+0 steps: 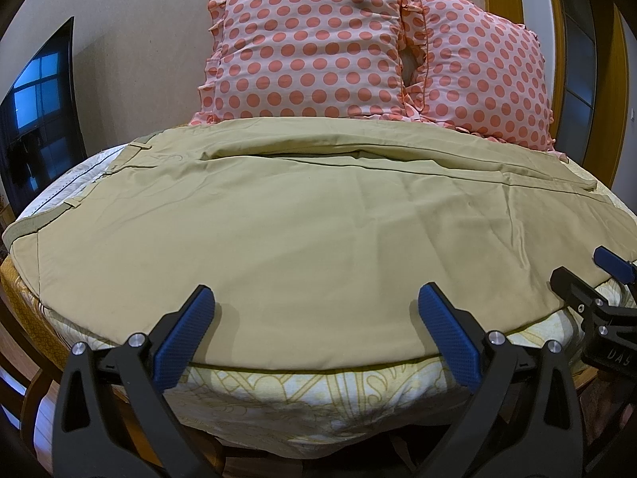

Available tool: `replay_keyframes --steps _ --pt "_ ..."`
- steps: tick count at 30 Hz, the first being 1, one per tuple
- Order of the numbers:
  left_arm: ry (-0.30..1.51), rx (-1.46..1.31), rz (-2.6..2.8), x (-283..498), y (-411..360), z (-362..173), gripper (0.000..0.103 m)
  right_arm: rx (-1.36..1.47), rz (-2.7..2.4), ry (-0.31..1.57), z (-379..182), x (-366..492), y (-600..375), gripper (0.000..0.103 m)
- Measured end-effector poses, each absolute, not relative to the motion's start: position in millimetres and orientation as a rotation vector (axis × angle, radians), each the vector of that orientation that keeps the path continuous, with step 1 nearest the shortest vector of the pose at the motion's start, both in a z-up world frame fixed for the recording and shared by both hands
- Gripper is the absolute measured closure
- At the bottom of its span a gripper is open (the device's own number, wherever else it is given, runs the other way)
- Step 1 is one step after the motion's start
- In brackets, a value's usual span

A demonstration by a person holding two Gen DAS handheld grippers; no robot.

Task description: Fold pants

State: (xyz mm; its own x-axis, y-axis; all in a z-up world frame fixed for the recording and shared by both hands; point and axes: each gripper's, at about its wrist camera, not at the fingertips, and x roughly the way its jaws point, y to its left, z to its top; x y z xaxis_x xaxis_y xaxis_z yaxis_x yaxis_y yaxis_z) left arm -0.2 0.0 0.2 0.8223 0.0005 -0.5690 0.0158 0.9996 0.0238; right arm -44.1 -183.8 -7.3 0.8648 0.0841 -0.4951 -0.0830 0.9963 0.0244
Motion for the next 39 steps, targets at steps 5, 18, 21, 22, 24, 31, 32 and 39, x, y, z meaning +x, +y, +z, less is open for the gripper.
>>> replay_keyframes --steps 5,18,21,22,24,31,32,39 --pt "0.641 0.034 -0.031 10.5 -1.4 14.3 0.002 0.077 0.142 0.556 17.5 -16.1 -214.3 0.001" --pt "0.587 -0.031 0.086 124.0 13.2 74.8 0.002 0.479 -0.383 0.767 61.2 253.4 -445.7 0.041" --pt "0.605 -0.069 0.083 142.1 19.6 69.2 0.002 0.511 -0.494 0.805 48.4 302.5 -474.9 0.043" --pt "0.614 -0.088 0.075 146.8 22.2 65.9 0.002 0.508 -0.524 0.815 44.9 314.1 -480.1 0.043" --pt "0.647 -0.124 0.032 150.6 25.1 59.2 0.002 0.517 -0.574 0.839 36.7 338.0 -493.1 0.043" --pt "0.712 -0.215 -0.067 158.9 30.0 47.0 0.002 0.366 -0.675 0.883 15.6 367.6 -497.5 0.053" --pt "0.721 -0.223 -0.069 160.7 31.1 45.5 0.002 0.363 -0.665 0.869 13.7 363.5 -498.7 0.066" --pt "0.759 -0.316 -0.076 166.5 44.5 36.6 0.002 0.578 -0.483 0.739 0.3 285.4 -529.7 0.098"
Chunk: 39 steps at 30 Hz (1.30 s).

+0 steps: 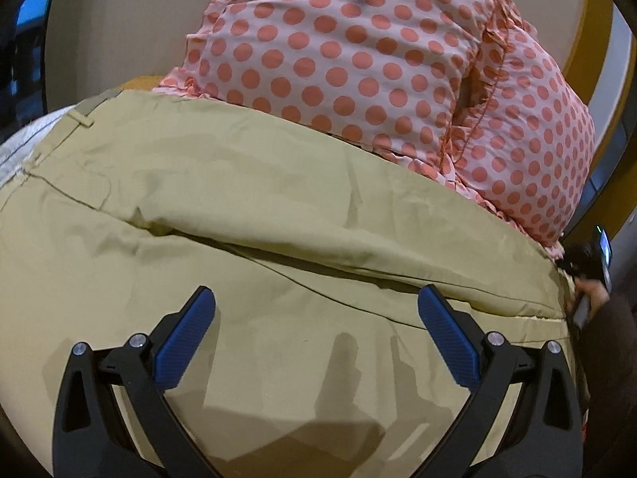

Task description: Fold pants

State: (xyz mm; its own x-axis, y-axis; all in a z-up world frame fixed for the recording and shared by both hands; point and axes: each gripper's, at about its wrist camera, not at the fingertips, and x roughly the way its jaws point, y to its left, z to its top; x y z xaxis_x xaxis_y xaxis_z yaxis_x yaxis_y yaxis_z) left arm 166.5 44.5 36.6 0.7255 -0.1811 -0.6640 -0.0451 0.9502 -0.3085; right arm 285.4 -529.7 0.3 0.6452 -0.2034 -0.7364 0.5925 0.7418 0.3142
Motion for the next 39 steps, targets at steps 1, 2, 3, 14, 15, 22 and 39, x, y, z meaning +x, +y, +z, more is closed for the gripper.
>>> replay_keyframes --steps 1,2,3,14,15,22,39 --pt "0.754 -0.323 -0.076 165.1 45.8 36.7 0.002 0.609 -0.458 0.712 0.7 270.7 -531.6 0.098" --pt "0.748 -0.325 -0.071 164.1 46.3 37.3 0.002 0.651 -0.429 0.670 2.4 251.2 -537.9 0.098" --pt "0.743 -0.325 -0.066 163.0 46.5 38.2 0.002 0.677 -0.407 0.641 3.3 234.2 -538.5 0.098" --pt "0.651 -0.170 0.009 142.9 25.4 58.6 0.002 0.966 -0.256 0.620 -1.0 160.3 -541.8 0.089" --pt "0.646 -0.153 0.019 140.7 23.9 59.6 0.002 0.979 -0.258 0.625 -2.1 164.9 -543.1 0.083" --pt "0.608 -0.132 -0.020 136.1 35.9 81.9 0.002 0.943 -0.252 0.577 -2.1 165.6 -543.8 0.101" --pt "0.880 -0.492 -0.002 295.2 95.3 58.6 0.008 0.939 -0.033 0.246 59.7 28.0 -525.9 0.101"
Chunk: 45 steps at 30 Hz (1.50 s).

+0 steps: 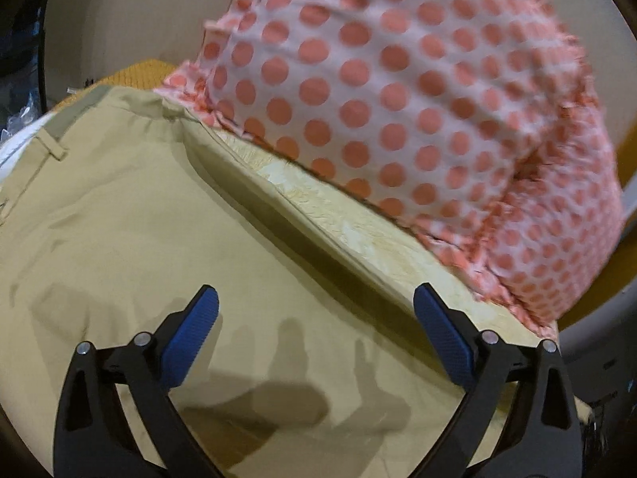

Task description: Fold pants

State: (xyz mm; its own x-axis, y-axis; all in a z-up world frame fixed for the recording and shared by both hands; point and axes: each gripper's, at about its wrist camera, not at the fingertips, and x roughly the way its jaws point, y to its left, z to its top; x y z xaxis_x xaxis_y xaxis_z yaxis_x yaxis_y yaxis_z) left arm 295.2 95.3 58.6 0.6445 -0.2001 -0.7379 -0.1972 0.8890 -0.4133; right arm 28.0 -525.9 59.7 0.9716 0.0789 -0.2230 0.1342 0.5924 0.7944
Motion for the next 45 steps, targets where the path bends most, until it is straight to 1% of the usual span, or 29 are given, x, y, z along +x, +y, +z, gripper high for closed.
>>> replay_keyframes --steps 1,3,4,5,6,8,10,11,14,16,19,22,25,27,29,37,40,41,42,43,44,45 --pt "0.900 -0.504 0.007 303.8 95.7 54.5 0.011 0.939 -0.032 0.246 60.1 26.9 -525.0 0.101" --pt "0.935 -0.528 0.027 325.7 97.6 46.0 0.027 0.930 -0.035 0.253 57.8 22.5 -524.2 0.101" --pt "0.947 -0.532 0.029 335.4 99.6 42.3 0.057 0.924 -0.038 0.258 56.6 21.8 -524.1 0.101" --pt "0.959 -0.546 0.006 341.1 102.6 39.2 0.094 0.922 -0.040 0.267 54.7 22.0 -524.6 0.101" --pt "0.963 -0.573 -0.010 340.3 106.6 38.2 0.098 0.925 -0.037 0.274 53.1 22.1 -525.8 0.101" --pt "0.915 -0.636 -0.020 321.4 115.8 45.0 0.098 0.916 -0.040 0.275 52.3 19.6 -528.5 0.101" --pt "0.839 -0.609 -0.049 278.0 118.4 67.2 0.098 0.898 -0.054 0.260 53.5 13.2 -531.6 0.101" --pt "0.784 -0.593 -0.072 240.4 120.6 80.9 0.098 0.887 -0.068 0.251 52.7 7.2 -534.8 0.101" --pt "0.702 -0.547 -0.094 157.0 122.1 95.4 0.096 0.885 -0.108 0.279 38.8 -4.3 -543.1 0.101" --pt "0.698 -0.509 -0.060 90.7 119.0 82.3 0.095 0.910 -0.131 0.324 21.4 -9.0 -547.5 0.101" --pt "0.762 -0.491 -0.001 44.1 111.7 48.3 0.096 0.975 -0.165 0.381 -8.1 -17.1 -553.6 0.101" --pt "0.796 -0.565 0.011 22.6 113.7 24.8 0.099 1.017 -0.173 0.373 -20.0 -31.6 -558.0 0.101" --pt "0.752 -0.563 0.024 6.3 108.7 26.8 0.101 1.007 -0.174 0.348 -16.3 -44.4 -557.9 0.101" --pt "0.729 -0.510 0.028 -0.9 99.4 30.1 0.101 0.994 -0.194 0.343 -14.4 -49.6 -558.9 0.101" --pt "0.733 -0.493 0.026 -3.5 94.0 26.7 0.101 1.004 -0.209 0.349 -16.9 -52.2 -561.0 0.101" --pt "0.725 -0.470 0.000 -9.9 88.8 17.4 0.100 0.987 -0.243 0.405 -29.6 -47.6 -563.1 0.101" --pt "0.711 -0.442 -0.021 -16.2 88.7 19.0 0.096 0.913 -0.291 0.429 -23.1 -53.6 -555.7 0.100" --pt "0.710 -0.429 -0.032 -18.9 89.2 20.4 0.094 0.894 -0.303 0.427 -20.5 -57.7 -554.2 0.095" --pt "0.706 -0.424 -0.041 -22.3 90.5 21.9 0.094 0.879 -0.325 0.419 -16.4 -63.9 -553.1 0.086" --pt "0.698 -0.421 -0.047 -26.4 93.2 24.3 0.088 0.878 -0.332 0.402 -14.4 -68.4 -553.0 0.081" --pt "0.684 -0.415 -0.052 -32.3 98.0 28.9 0.078 0.884 -0.335 0.374 -12.1 -74.8 -553.6 0.074" --pt "0.667 -0.411 -0.050 -37.2 102.3 33.7 0.075 0.888 -0.332 0.355 -10.5 -79.3 -554.8 0.074"
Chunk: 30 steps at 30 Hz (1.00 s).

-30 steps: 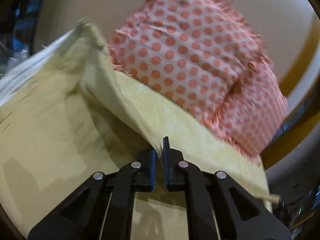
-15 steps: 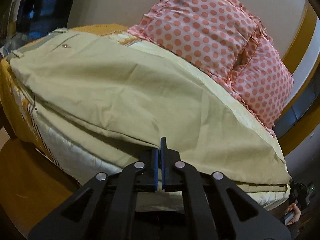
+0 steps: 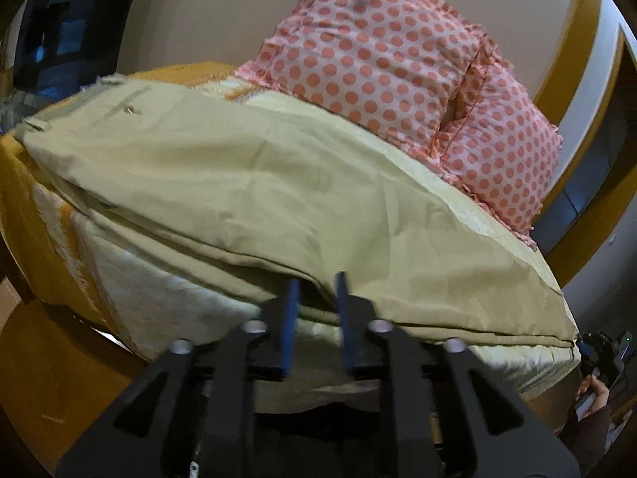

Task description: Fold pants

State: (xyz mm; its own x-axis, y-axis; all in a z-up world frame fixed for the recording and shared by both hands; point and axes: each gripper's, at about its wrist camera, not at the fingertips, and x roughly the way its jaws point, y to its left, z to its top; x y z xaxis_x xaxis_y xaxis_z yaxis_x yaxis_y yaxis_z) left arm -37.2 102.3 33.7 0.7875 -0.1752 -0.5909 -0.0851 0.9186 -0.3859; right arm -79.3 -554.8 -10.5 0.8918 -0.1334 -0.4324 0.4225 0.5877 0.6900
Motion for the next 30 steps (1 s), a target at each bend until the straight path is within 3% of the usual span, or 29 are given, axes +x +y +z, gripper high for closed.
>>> replay_keyframes --steps 3,5,10,11,12,17,19,20,21,22,27,29,30 --pt "0.599 -0.404 -0.033 -50.3 112.9 50.8 0.066 0.898 -0.331 0.376 -12.9 -77.4 -556.3 0.074" --pt "0.556 -0.396 -0.009 -53.9 117.0 61.5 0.055 0.916 -0.315 0.386 -17.3 -73.7 -554.8 0.074" --pt "0.542 -0.359 -0.003 -42.8 116.0 68.4 0.049 0.925 -0.280 0.391 -21.1 -61.9 -549.8 0.074" --pt "0.549 -0.351 -0.006 -39.3 114.0 66.7 0.048 0.903 -0.268 0.387 -21.4 -57.1 -550.9 0.078" --pt "0.558 -0.342 -0.007 -34.7 112.3 65.2 0.047 0.885 -0.289 0.402 -22.2 -54.7 -552.8 0.101" --pt "0.615 -0.319 0.003 -20.2 112.7 53.8 0.046 0.880 -0.352 0.437 -25.6 -65.6 -559.5 0.101" --pt "0.636 -0.302 0.012 -16.1 113.8 48.1 0.046 0.852 -0.373 0.414 -19.1 -73.9 -555.1 0.094" --pt "0.642 -0.298 0.012 -15.0 114.0 46.8 0.045 0.850 -0.394 0.398 -16.4 -78.8 -555.0 0.075" --pt "0.651 -0.292 0.011 -13.6 114.4 44.0 0.045 0.847 -0.423 0.369 -13.1 -84.4 -555.5 0.042" --pt "0.654 -0.289 0.010 -12.9 115.1 42.5 0.044 0.831 -0.459 0.337 -10.0 -90.2 -555.7 0.033" --pt "0.669 -0.290 0.008 -10.8 116.8 32.1 0.042 0.768 -0.461 0.382 -12.6 -78.1 -549.7 0.038" --pt "0.667 -0.289 0.006 -10.6 117.2 31.6 0.041 0.775 -0.393 0.400 -15.5 -71.6 -540.8 0.052" --pt "0.666 -0.288 0.004 -10.6 117.1 31.0 0.041 0.748 -0.384 0.402 -14.2 -70.0 -533.4 0.054"
